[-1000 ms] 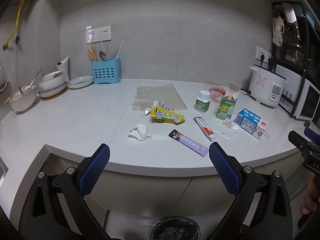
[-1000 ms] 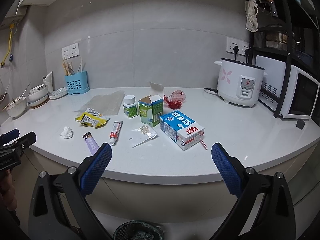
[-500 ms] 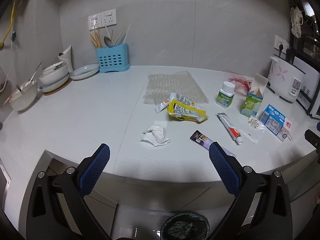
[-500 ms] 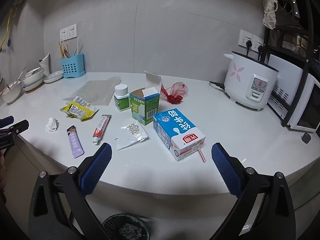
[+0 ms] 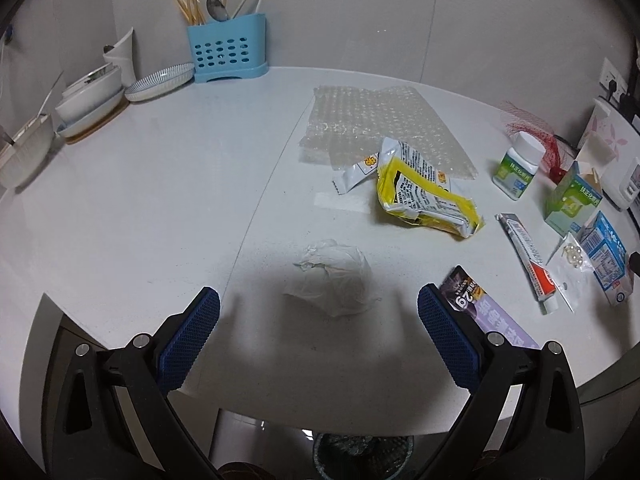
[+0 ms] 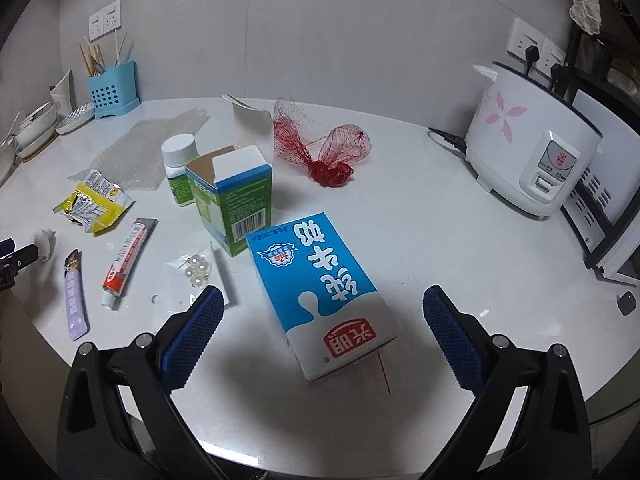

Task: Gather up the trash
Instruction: 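Grasp the crumpled white tissue with the left gripper while the right gripper grasps the milk carton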

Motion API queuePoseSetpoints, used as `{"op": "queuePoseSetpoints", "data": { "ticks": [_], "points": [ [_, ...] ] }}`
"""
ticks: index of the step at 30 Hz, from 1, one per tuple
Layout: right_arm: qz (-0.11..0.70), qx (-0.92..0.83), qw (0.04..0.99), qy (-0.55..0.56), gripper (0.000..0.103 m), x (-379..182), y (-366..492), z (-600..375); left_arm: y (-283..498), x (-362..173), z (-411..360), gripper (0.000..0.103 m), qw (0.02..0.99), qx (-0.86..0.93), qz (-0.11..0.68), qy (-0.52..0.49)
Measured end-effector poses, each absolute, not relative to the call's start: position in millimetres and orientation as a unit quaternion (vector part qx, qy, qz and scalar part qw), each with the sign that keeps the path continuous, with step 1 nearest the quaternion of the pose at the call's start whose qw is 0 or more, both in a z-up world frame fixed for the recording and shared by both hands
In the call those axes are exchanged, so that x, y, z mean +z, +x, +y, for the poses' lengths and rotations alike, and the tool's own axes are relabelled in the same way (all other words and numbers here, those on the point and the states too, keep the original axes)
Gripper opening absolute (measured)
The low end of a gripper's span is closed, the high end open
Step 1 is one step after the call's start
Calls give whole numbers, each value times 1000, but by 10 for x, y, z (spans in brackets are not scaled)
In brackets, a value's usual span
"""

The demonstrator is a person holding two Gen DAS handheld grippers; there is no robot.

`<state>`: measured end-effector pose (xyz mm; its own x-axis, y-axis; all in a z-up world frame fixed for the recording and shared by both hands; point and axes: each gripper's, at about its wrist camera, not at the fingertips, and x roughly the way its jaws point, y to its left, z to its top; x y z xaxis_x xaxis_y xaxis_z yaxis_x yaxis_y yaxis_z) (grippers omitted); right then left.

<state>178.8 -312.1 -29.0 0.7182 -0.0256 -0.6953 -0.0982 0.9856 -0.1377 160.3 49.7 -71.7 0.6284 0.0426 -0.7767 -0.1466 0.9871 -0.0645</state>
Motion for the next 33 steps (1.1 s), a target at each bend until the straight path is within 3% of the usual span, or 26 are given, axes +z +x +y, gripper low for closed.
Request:
{"op": "queuePoseSetpoints", "data": {
  "ticks": [8, 12, 15, 18, 22, 33],
  "points": [
    [419, 28, 904, -78, 95, -509, 2135, -3170, 1852, -884, 470, 95, 886, 65, 456, -42],
    [433, 24, 898, -73, 88, -608, 2191, -3163, 1871, -900, 430, 91, 886, 77, 456, -26],
    [429, 17, 900, -81, 83, -642, 2186, -3141, 1848, -875, 425, 79, 885, 75, 459, -29],
    [427, 14, 901, -73, 78, -628, 2167, -3145, 1811, -846, 411, 58, 883, 71, 463, -33],
    [420, 10, 904, -77, 69, -601, 2124, -3108, 1780, -826, 343, 15, 884, 66, 463, -19],
    [403, -3, 914, -51, 65, -476, 1964, -3174, 1593, -716, 317, 10, 898, 50, 437, -20]
  ]
}}
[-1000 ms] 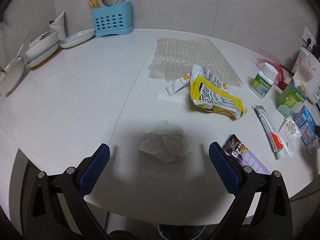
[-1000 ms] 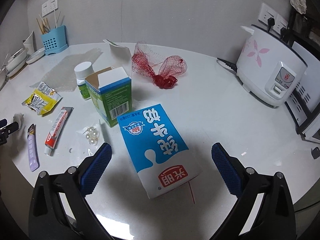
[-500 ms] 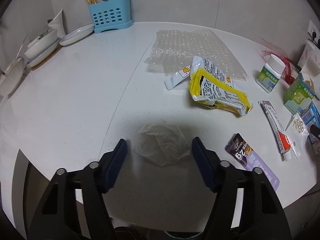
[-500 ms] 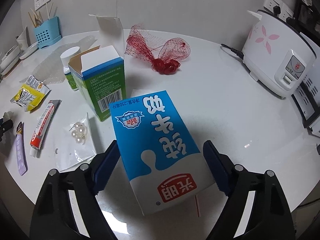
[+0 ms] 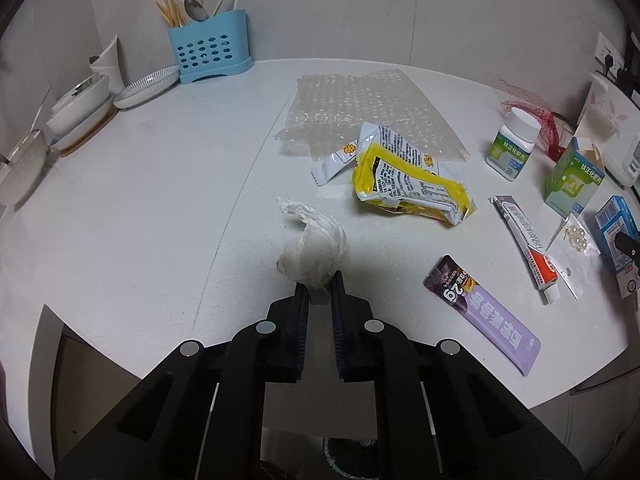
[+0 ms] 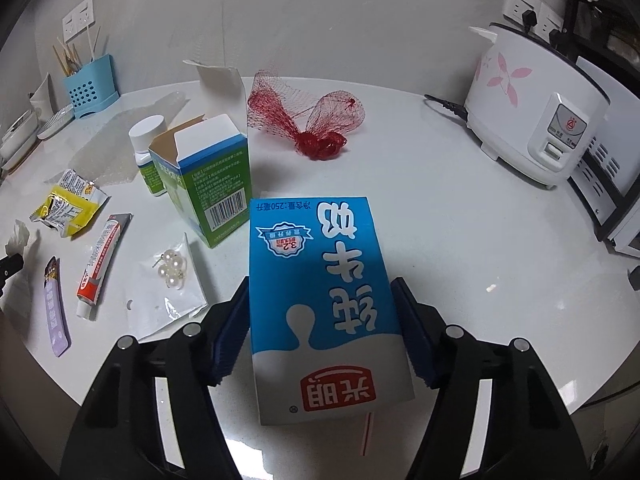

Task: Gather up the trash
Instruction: 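Grasp the crumpled white tissue with the left gripper while the right gripper grasps the milk carton, then lift the tissue and milk carton and carry both down over the wastebasket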

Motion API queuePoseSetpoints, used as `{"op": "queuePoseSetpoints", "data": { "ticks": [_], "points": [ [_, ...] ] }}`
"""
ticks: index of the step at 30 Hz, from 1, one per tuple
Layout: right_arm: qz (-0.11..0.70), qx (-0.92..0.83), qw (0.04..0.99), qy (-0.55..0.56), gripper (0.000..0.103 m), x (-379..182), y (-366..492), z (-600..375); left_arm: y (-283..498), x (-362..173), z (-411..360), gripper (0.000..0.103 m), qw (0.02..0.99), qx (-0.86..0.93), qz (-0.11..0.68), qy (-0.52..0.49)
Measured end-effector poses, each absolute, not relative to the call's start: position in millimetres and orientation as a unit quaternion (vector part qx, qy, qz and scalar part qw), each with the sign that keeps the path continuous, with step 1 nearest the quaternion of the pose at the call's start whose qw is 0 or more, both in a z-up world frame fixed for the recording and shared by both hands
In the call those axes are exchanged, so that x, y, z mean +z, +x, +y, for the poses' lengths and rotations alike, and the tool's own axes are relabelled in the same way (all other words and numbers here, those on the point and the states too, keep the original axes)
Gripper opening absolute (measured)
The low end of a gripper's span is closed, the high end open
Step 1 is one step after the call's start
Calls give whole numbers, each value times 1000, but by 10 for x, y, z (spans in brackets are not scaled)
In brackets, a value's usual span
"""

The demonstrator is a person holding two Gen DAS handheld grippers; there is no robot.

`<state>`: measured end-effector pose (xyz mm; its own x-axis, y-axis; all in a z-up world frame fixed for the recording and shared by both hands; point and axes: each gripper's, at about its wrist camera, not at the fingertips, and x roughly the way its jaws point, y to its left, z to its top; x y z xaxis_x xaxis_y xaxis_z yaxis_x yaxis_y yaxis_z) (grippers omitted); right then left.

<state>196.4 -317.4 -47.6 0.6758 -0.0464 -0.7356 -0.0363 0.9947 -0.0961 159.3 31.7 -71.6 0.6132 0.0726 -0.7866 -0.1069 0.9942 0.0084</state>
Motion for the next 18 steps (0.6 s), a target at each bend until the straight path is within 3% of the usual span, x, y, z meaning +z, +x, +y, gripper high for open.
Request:
{"op": "queuePoseSetpoints", "data": {
  "ticks": [18],
  "points": [
    [294, -9, 955, -39, 65, -140, 1013, -3001, 869, -313, 98, 10, 946, 16, 322, -24]
  ]
}}
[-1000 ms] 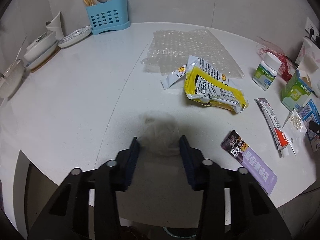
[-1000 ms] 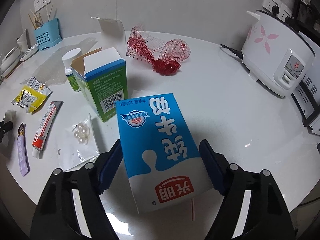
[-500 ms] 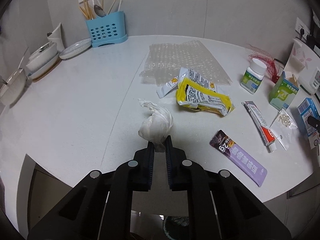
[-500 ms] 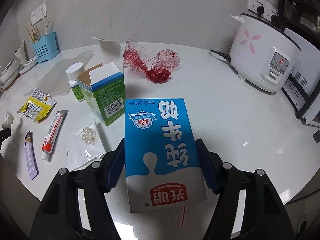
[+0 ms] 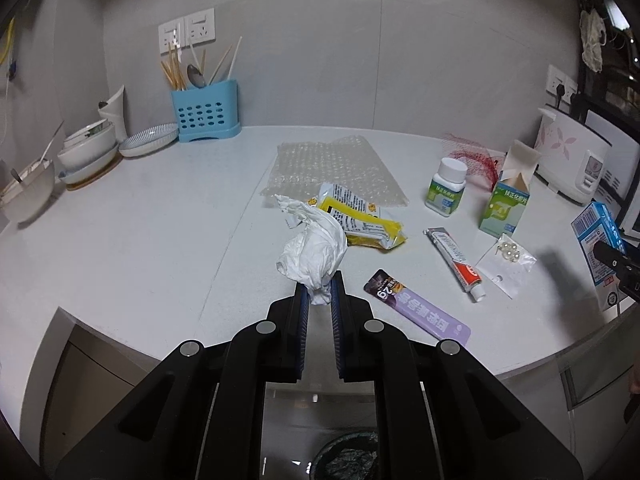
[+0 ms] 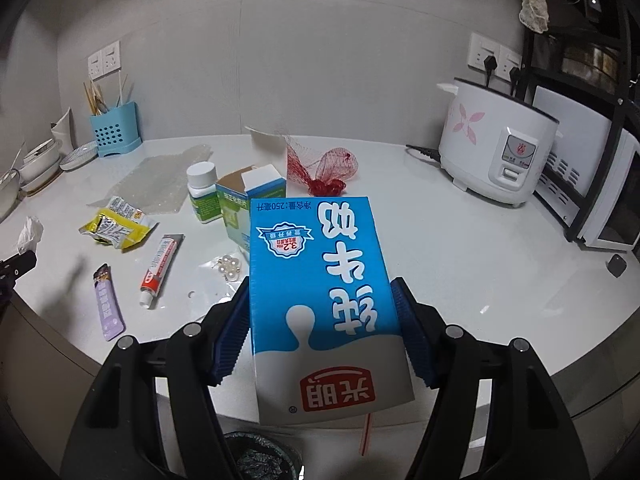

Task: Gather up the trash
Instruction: 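Lift the tissue and milk carton and carry both down over the wastebasket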

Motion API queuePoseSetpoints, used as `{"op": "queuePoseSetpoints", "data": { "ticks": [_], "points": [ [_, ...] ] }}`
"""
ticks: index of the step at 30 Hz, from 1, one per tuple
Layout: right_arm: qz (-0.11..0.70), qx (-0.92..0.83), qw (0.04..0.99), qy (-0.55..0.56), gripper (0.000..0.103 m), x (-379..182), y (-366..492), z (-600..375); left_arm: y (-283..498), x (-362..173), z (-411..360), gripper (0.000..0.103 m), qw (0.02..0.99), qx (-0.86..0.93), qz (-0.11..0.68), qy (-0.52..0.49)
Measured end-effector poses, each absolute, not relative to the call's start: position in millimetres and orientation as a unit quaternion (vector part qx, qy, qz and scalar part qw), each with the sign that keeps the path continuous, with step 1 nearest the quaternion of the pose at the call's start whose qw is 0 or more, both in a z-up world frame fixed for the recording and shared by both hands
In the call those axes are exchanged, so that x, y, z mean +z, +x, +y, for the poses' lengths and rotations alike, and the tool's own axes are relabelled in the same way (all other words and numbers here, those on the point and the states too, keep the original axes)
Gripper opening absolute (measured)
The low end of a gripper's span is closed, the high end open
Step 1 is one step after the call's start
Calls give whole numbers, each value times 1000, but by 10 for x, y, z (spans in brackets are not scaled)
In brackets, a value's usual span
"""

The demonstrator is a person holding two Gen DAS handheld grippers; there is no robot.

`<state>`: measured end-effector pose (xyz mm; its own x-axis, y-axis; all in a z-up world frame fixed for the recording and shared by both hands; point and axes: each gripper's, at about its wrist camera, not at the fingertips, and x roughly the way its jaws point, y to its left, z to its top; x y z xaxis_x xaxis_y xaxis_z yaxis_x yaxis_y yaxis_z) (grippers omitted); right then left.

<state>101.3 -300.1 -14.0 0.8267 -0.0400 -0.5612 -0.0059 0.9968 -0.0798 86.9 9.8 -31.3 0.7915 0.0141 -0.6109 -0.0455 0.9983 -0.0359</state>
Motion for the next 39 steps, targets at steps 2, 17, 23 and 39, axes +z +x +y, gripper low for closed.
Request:
{"op": "queuePoseSetpoints", "data": {
  "ticks": [2, 17, 23, 39],
  "points": [
    [275, -6, 961, -41, 65, -73, 841, -2961, 748, -274, 78, 10, 950, 12, 310, -29],
    [200, 39, 979, -14, 65, -370, -438, -2570, -288, -645, 5, 10, 967, -22, 241, -74],
    [182, 49, 982, -15, 65, -719, -891, -2359, -726, -858, 5, 10, 974, -35, 206, -91],
    [235, 39, 971, 8, 65, -1990, -1081, -2211, -987, -1898, -102, 10, 961, -30, 262, -84]
  ]
}}
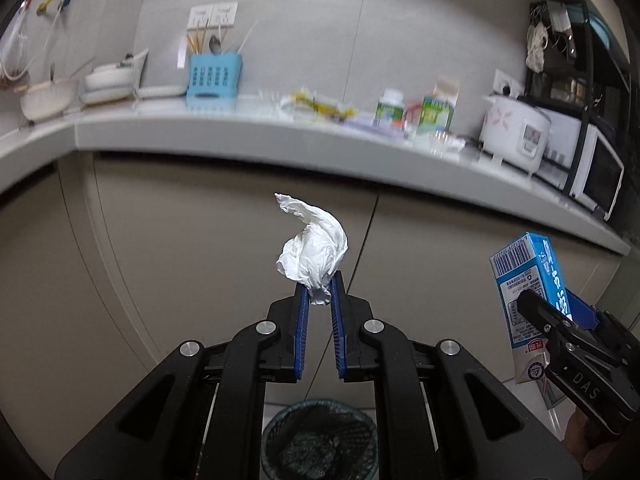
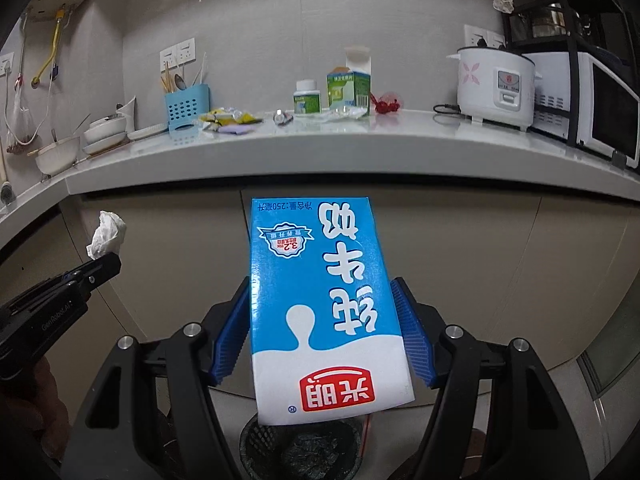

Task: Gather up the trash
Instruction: 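Lift the tissue and milk carton and carry both down over the wastebasket, then open the left gripper over the wastebasket while the right gripper releases the carton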

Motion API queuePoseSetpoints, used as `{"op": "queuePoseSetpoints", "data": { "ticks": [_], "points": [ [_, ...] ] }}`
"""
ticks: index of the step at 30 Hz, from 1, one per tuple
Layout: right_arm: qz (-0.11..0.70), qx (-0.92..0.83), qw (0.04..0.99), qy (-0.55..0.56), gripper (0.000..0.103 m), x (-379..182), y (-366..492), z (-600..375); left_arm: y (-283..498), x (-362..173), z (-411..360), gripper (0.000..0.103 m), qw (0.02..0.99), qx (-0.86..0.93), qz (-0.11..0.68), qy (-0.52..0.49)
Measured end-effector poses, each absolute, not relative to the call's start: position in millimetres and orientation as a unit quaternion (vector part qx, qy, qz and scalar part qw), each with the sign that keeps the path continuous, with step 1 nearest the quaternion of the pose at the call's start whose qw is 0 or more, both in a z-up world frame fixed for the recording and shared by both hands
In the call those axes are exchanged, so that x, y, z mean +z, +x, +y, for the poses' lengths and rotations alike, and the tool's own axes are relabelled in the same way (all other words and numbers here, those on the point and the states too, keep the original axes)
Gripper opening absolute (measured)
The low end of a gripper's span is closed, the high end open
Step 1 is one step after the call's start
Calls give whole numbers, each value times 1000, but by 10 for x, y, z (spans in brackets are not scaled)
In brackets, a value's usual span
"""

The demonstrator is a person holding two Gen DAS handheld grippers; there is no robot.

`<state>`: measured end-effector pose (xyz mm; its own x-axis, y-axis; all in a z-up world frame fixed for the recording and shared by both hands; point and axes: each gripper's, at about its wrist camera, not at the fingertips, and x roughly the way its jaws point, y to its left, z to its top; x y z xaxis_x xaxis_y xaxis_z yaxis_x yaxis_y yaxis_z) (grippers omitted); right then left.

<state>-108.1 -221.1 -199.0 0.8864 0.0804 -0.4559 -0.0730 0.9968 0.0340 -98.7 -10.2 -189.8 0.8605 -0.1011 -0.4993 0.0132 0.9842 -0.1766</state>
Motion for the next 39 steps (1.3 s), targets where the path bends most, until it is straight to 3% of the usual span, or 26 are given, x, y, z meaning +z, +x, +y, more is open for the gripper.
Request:
{"op": "queuePoseSetpoints", "data": {
  "ticks": [17, 31, 39],
  "points": [
    [400, 11, 917, -2, 64, -3798, -652, -2208, -695, -3749, -248, 10, 900, -26, 429, -73],
    [462, -4, 887, -13, 64, -4428, -255, -2027, -188, -4539, -414, 10, 849, -55, 523, -57],
    [471, -7, 882, 4, 64, -4468, -93, -2011, -77, -4795, -453, 13, 823, -88, 558, -64]
  ]
}}
